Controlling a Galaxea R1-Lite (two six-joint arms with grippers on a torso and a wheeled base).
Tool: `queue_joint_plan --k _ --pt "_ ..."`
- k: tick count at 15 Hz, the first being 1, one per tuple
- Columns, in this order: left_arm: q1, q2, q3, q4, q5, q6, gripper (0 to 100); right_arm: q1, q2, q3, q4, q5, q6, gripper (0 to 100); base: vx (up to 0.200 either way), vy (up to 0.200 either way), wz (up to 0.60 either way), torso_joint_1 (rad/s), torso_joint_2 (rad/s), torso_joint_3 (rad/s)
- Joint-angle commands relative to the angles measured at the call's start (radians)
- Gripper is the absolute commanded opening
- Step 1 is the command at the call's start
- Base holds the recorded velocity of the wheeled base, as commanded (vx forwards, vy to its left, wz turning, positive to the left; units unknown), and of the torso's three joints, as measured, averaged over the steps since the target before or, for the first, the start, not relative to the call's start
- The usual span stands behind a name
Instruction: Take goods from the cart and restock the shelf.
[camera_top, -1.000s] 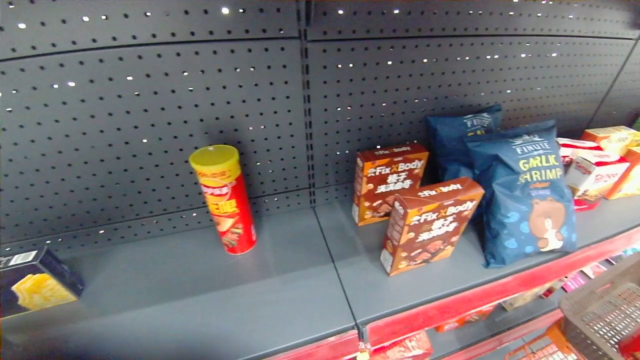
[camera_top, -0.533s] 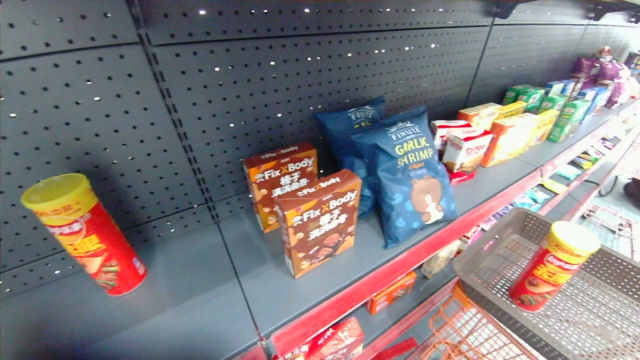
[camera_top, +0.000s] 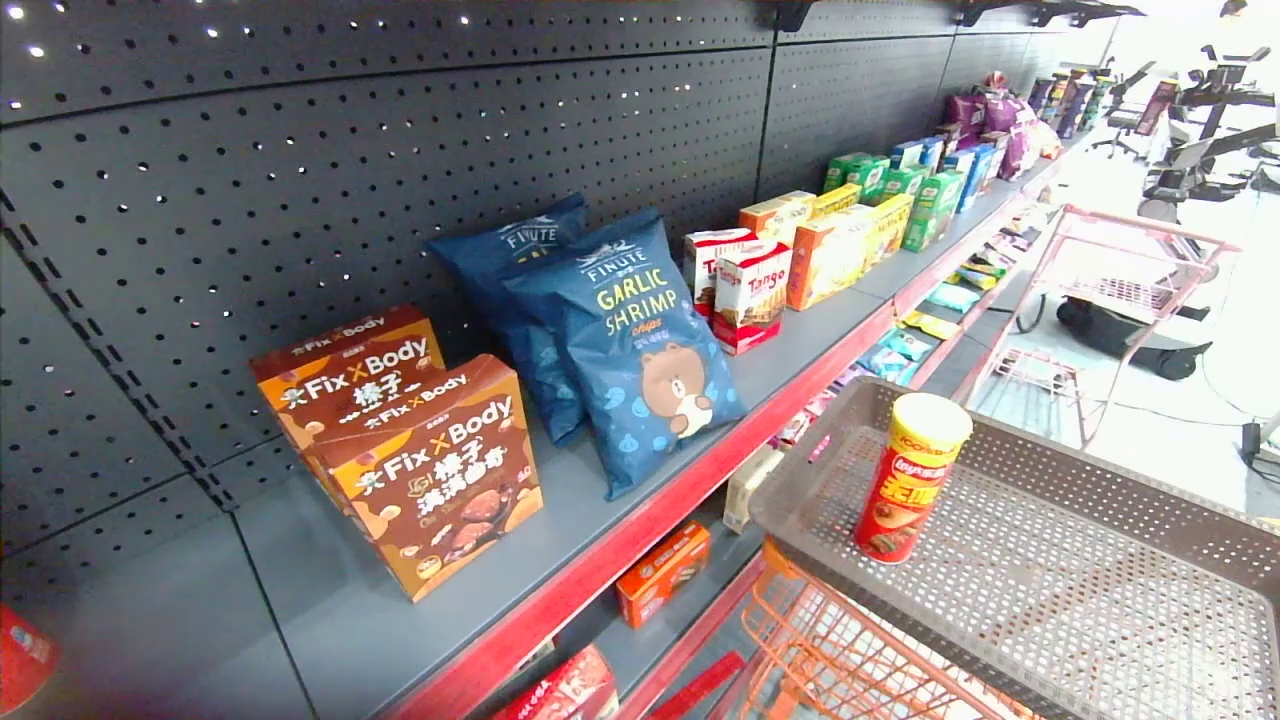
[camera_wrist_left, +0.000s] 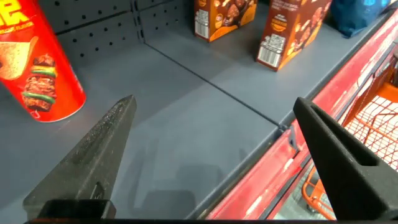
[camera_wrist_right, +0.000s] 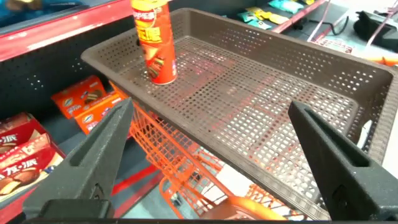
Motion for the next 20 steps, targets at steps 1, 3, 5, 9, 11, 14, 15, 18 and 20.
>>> queue_joint_plan --k 1,3,5,9,11,14,15,18,20 --pt "0.000 0.000 0.000 0.001 0.000 0.000 100 0.001 0.001 0.000 0.002 0.000 -0.002 100 0.000 0.000 0.00 0.000 0.00 0.000" --pt "0.000 0.000 0.000 0.000 0.000 0.000 100 -0.001 0.001 0.000 -0.002 0.000 0.001 100 0.000 0.000 0.00 0.000 0.00 0.000" --pt "0.000 0.000 0.000 0.000 0.000 0.000 100 0.010 0.190 -0.250 0.035 0.071 -0.002 100 0.000 0.000 0.00 0.000 0.00 0.000" --pt "0.000 0.000 0.000 0.000 0.000 0.000 100 -0.021 0.394 -0.345 0.132 0.062 0.001 100 0.000 0.000 0.00 0.000 0.00 0.000" --pt "0.000 0.000 0.000 0.000 0.000 0.000 100 -0.015 0.532 -0.362 0.109 0.054 -0.014 100 0.000 0.000 0.00 0.000 0.00 0.000" --pt "0.000 0.000 0.000 0.001 0.000 0.000 100 -0.041 0.857 -0.374 -0.100 -0.004 -0.030 100 0.000 0.000 0.00 0.000 0.00 0.000" --pt "0.000 0.000 0.000 0.000 0.000 0.000 100 -0.035 0.943 -0.396 -0.135 -0.006 -0.033 100 0.000 0.000 0.00 0.000 0.00 0.000" --pt "0.000 0.000 0.000 0.000 0.000 0.000 100 -0.015 1.149 -0.443 -0.255 -0.001 -0.033 100 0.000 0.000 0.00 0.000 0.00 0.000" --pt "0.000 0.000 0.000 0.000 0.000 0.000 100 0.022 1.244 -0.462 -0.318 0.031 -0.031 100 0.000 0.000 0.00 0.000 0.00 0.000"
